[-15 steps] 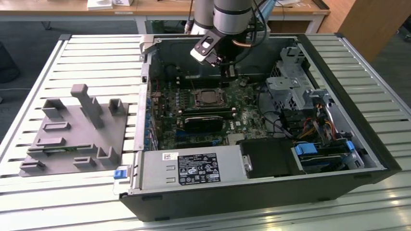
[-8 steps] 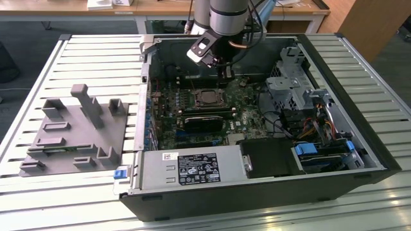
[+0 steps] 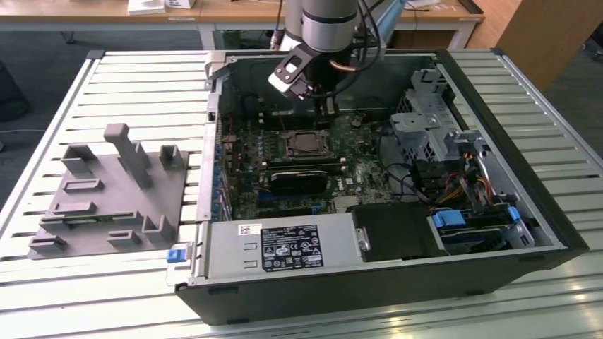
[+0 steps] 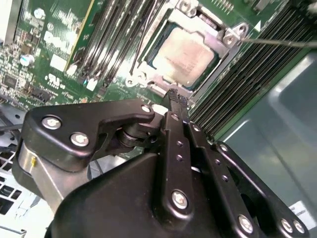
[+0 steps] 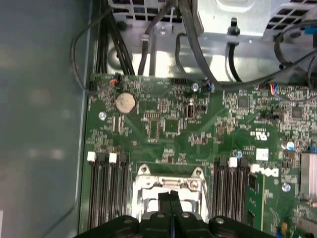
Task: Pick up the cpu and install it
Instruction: 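Close the cpu cover, then install the first cpu locking lever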
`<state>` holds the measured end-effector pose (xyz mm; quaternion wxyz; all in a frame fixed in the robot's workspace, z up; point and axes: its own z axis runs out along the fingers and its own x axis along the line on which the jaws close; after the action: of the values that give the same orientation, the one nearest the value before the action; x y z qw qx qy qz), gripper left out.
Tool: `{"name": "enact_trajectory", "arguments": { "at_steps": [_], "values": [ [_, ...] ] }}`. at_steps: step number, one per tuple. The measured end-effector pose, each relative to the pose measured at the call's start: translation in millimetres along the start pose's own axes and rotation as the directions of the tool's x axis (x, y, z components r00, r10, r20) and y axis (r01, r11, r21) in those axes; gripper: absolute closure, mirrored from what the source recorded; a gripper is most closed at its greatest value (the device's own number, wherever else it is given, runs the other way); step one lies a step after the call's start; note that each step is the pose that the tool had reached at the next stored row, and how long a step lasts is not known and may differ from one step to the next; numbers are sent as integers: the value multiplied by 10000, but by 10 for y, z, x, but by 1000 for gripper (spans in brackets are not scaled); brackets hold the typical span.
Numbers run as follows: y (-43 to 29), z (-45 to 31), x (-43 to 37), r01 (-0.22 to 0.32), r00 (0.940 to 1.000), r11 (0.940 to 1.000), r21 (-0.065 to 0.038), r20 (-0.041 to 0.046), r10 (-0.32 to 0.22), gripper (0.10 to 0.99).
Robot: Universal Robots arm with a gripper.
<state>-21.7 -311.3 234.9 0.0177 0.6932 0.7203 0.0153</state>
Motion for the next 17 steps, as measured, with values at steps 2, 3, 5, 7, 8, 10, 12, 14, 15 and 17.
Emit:
{"name": "enact_trajectory", "arguments": {
  "at_steps": [2,3,5,7,8,10,12,14,15,17],
  "values": [
    [-41,-2,2,-1,10000,10000,0,0,1,980],
    [-60,-2,2,0,10000,10000,0,0,0,980],
    [-94,-3,4,-1,10000,10000,0,1,1,980],
    [-120,-3,5,-1,10000,10000,0,1,1,980],
    [-135,-3,5,0,10000,10000,0,1,0,980],
    [-161,-3,6,-1,10000,10000,0,0,1,980],
    [-185,-3,7,-1,10000,10000,0,0,1,980],
    [-206,-3,8,-1,10000,10000,0,1,1,980],
    [-217,-3,8,-1,10000,10000,0,1,1,980],
    [-237,-4,9,0,10000,10000,0,1,0,980]
  ]
}}
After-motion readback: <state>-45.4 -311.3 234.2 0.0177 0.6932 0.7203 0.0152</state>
